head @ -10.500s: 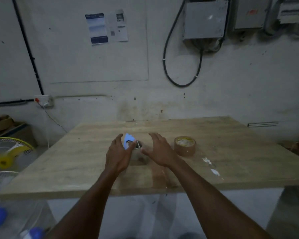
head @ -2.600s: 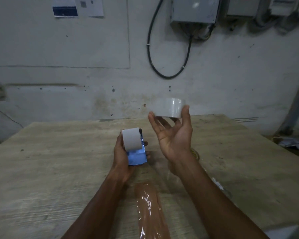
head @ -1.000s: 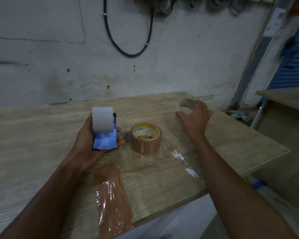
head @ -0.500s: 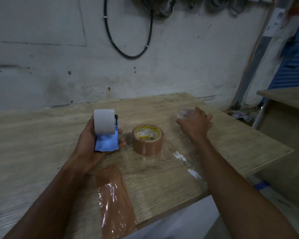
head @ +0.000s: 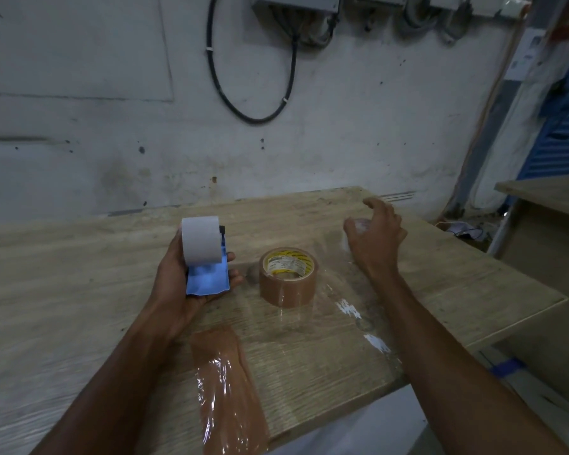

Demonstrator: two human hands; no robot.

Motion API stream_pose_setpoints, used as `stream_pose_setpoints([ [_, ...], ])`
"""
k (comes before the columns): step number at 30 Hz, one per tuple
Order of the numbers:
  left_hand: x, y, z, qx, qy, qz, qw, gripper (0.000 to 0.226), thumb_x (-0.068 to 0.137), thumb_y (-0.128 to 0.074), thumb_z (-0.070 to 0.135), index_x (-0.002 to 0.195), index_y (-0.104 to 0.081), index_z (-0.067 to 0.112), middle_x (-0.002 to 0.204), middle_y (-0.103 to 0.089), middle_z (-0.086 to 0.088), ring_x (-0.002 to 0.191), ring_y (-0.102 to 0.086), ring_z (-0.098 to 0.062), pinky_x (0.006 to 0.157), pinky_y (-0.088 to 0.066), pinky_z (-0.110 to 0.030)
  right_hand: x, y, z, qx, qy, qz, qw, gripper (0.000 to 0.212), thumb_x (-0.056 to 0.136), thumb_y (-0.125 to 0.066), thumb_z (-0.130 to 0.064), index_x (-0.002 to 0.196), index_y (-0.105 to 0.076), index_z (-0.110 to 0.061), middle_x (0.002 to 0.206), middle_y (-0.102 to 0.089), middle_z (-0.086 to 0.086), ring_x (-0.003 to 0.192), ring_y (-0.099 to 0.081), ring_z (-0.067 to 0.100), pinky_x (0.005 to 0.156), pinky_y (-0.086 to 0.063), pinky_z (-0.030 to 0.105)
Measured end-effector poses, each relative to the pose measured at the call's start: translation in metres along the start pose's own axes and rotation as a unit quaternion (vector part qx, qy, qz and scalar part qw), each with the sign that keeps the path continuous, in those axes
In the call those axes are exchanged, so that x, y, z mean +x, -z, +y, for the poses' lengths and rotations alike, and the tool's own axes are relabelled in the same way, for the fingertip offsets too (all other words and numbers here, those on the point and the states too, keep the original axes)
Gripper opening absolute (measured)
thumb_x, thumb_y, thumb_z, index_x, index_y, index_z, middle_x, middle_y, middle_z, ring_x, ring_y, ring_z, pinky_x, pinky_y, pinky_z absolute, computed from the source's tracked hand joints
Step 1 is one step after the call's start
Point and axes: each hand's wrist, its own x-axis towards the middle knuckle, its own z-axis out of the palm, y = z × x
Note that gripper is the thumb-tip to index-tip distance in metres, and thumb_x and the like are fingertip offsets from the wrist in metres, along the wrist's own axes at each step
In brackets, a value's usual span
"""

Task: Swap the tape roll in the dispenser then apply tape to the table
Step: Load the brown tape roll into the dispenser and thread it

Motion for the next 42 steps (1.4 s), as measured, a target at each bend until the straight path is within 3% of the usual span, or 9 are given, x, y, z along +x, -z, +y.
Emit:
stream_pose_setpoints([
  [4,0.006,0.004,-0.004,0.01,-0.006,0.025,1.0,0.048,0.048,-0.087,0.051,0.078,-0.084,0.014,0.095,-0.073,-0.012,0.068,-0.075,-0.022,0.054,-0.061,-0.039,-0.008,-0.002,-0.002,0.042,0.015,-0.023,0.999,0.037,0.082,-0.066,-0.03,0.117,-0.061,-0.019,0.118,-0.066,0.002,0.109,-0.058,0.026,0.103,-0.038,0.046],
  [8,0.005,0.002,-0.003,0.017,-0.026,0.041,0.999,0.047,0.056,-0.077,0.054,0.079,-0.083,0.014,0.097,-0.069,-0.012,0.069,-0.072,-0.023,0.054,-0.06,-0.037,-0.012,0.005,-0.028,0.146,0.03,-0.069,0.986,0.027,0.083,-0.072,-0.023,0.108,-0.064,-0.017,0.1,-0.07,-0.001,0.083,-0.065,0.021,0.084,-0.055,0.041],
  [11,0.005,-0.002,-0.002,0.025,-0.02,0.063,0.997,0.049,0.075,-0.057,0.057,0.074,-0.083,0.015,0.099,-0.065,-0.012,0.076,-0.066,-0.025,0.051,-0.059,-0.036,-0.02,0.017,-0.052,0.165,0.05,-0.168,0.97,0.029,0.084,-0.074,-0.032,0.109,-0.064,-0.02,0.1,-0.07,-0.002,0.087,-0.066,0.019,0.079,-0.056,0.037],
  [14,0.006,0.002,-0.003,0.024,-0.022,0.079,0.996,0.061,0.093,-0.042,0.057,0.075,-0.083,0.014,0.09,-0.069,-0.014,0.067,-0.071,-0.027,0.051,-0.058,-0.037,-0.04,0.028,-0.067,0.092,0.066,-0.29,0.95,0.058,0.077,-0.066,-0.063,0.123,-0.059,-0.029,0.121,-0.066,-0.006,0.107,-0.061,0.017,0.091,-0.052,0.04],
  [16,0.006,0.006,-0.001,0.026,-0.024,0.094,0.995,0.059,0.09,-0.047,0.057,0.08,-0.083,0.012,0.088,-0.072,-0.016,0.067,-0.072,-0.029,0.054,-0.06,-0.04,-0.054,0.033,-0.077,0.044,0.064,-0.332,0.94,0.078,0.07,-0.059,-0.074,0.136,-0.051,-0.033,0.138,-0.057,-0.004,0.123,-0.053,0.021,0.102,-0.046,0.047],
  [24,0.001,0.005,0.002,0.052,-0.023,0.103,0.993,0.06,0.093,-0.047,0.057,0.112,-0.067,0.005,0.096,-0.065,-0.021,0.065,-0.068,-0.031,0.055,-0.058,-0.04,-0.079,0.033,-0.089,-0.056,0.064,-0.355,0.931,0.091,0.075,-0.061,-0.075,0.149,-0.036,-0.029,0.155,-0.039,-0.001,0.14,-0.037,0.024,0.115,-0.031,0.046],
  [29,0.005,0.009,0.0,0.047,-0.032,0.097,0.994,0.061,0.082,-0.056,0.058,0.111,-0.067,0.006,0.098,-0.066,-0.021,0.067,-0.069,-0.03,0.054,-0.058,-0.039,-0.083,0.032,-0.088,-0.075,0.076,-0.365,0.925,0.098,0.075,-0.062,-0.073,0.153,-0.029,-0.025,0.157,-0.035,-0.001,0.141,-0.034,0.025,0.115,-0.029,0.045],
  [33,0.004,0.007,0.0,0.03,-0.02,0.085,0.996,0.057,0.093,-0.047,0.056,0.107,-0.068,0.005,0.09,-0.066,-0.019,0.062,-0.068,-0.028,0.053,-0.059,-0.039,-0.08,0.03,-0.092,-0.094,0.072,-0.371,0.921,0.098,0.076,-0.065,-0.069,0.154,-0.027,-0.022,0.158,-0.034,0.001,0.142,-0.033,0.026,0.116,-0.03,0.044],
  [42,-0.001,0.004,0.002,0.045,-0.017,0.101,0.994,0.06,0.091,-0.049,0.058,0.109,-0.067,0.004,0.094,-0.065,-0.021,0.064,-0.069,-0.028,0.055,-0.06,-0.038,-0.078,0.028,-0.104,-0.168,0.037,-0.38,0.909,0.107,0.07,-0.067,-0.075,0.151,-0.032,-0.015,0.154,-0.035,0.011,0.139,-0.035,0.03,0.109,-0.036,0.042],
])
